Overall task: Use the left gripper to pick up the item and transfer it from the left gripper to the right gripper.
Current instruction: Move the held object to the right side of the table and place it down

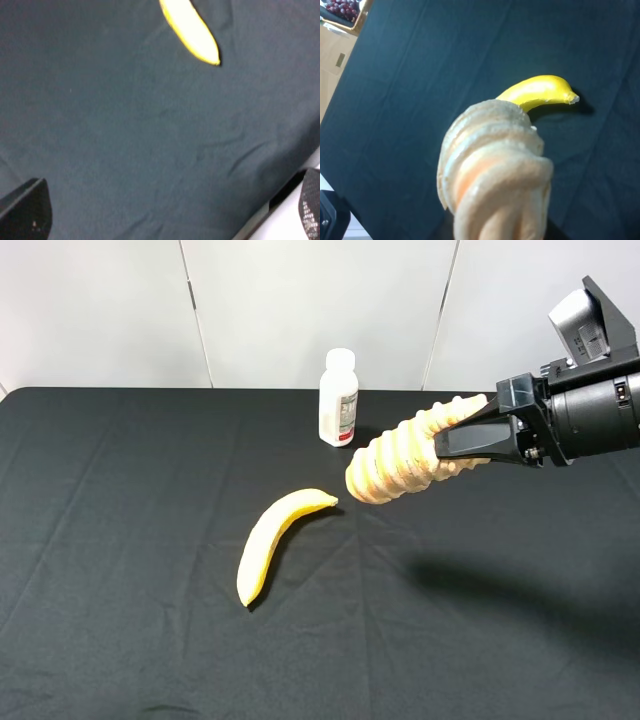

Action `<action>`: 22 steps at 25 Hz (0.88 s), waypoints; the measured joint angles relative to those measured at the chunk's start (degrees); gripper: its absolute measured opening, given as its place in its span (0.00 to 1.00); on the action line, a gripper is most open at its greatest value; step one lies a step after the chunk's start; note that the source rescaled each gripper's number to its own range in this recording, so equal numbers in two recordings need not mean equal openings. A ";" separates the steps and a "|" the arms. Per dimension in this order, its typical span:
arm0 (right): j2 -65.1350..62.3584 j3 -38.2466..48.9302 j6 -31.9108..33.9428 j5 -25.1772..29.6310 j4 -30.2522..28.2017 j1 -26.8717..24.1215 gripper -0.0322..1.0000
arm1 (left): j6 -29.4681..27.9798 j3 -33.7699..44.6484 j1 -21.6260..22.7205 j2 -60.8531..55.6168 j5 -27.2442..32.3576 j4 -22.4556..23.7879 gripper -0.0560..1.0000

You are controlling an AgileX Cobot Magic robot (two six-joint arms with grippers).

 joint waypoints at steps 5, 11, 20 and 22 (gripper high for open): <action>0.00 0.00 0.27 0.00 0.00 0.00 0.05 | 1.30 0.31 0.00 -6.24 -0.19 -0.28 1.00; 0.00 0.00 0.65 -0.12 -0.05 0.00 0.05 | 5.07 5.59 0.00 -10.46 -0.24 -2.85 0.99; 0.00 0.00 2.28 -1.39 -0.52 0.00 0.04 | 5.39 6.27 0.00 -11.33 -0.42 -3.82 0.99; 0.00 0.00 2.28 -1.50 -0.57 0.00 0.04 | 5.43 6.27 0.00 -11.33 -0.42 -3.82 0.98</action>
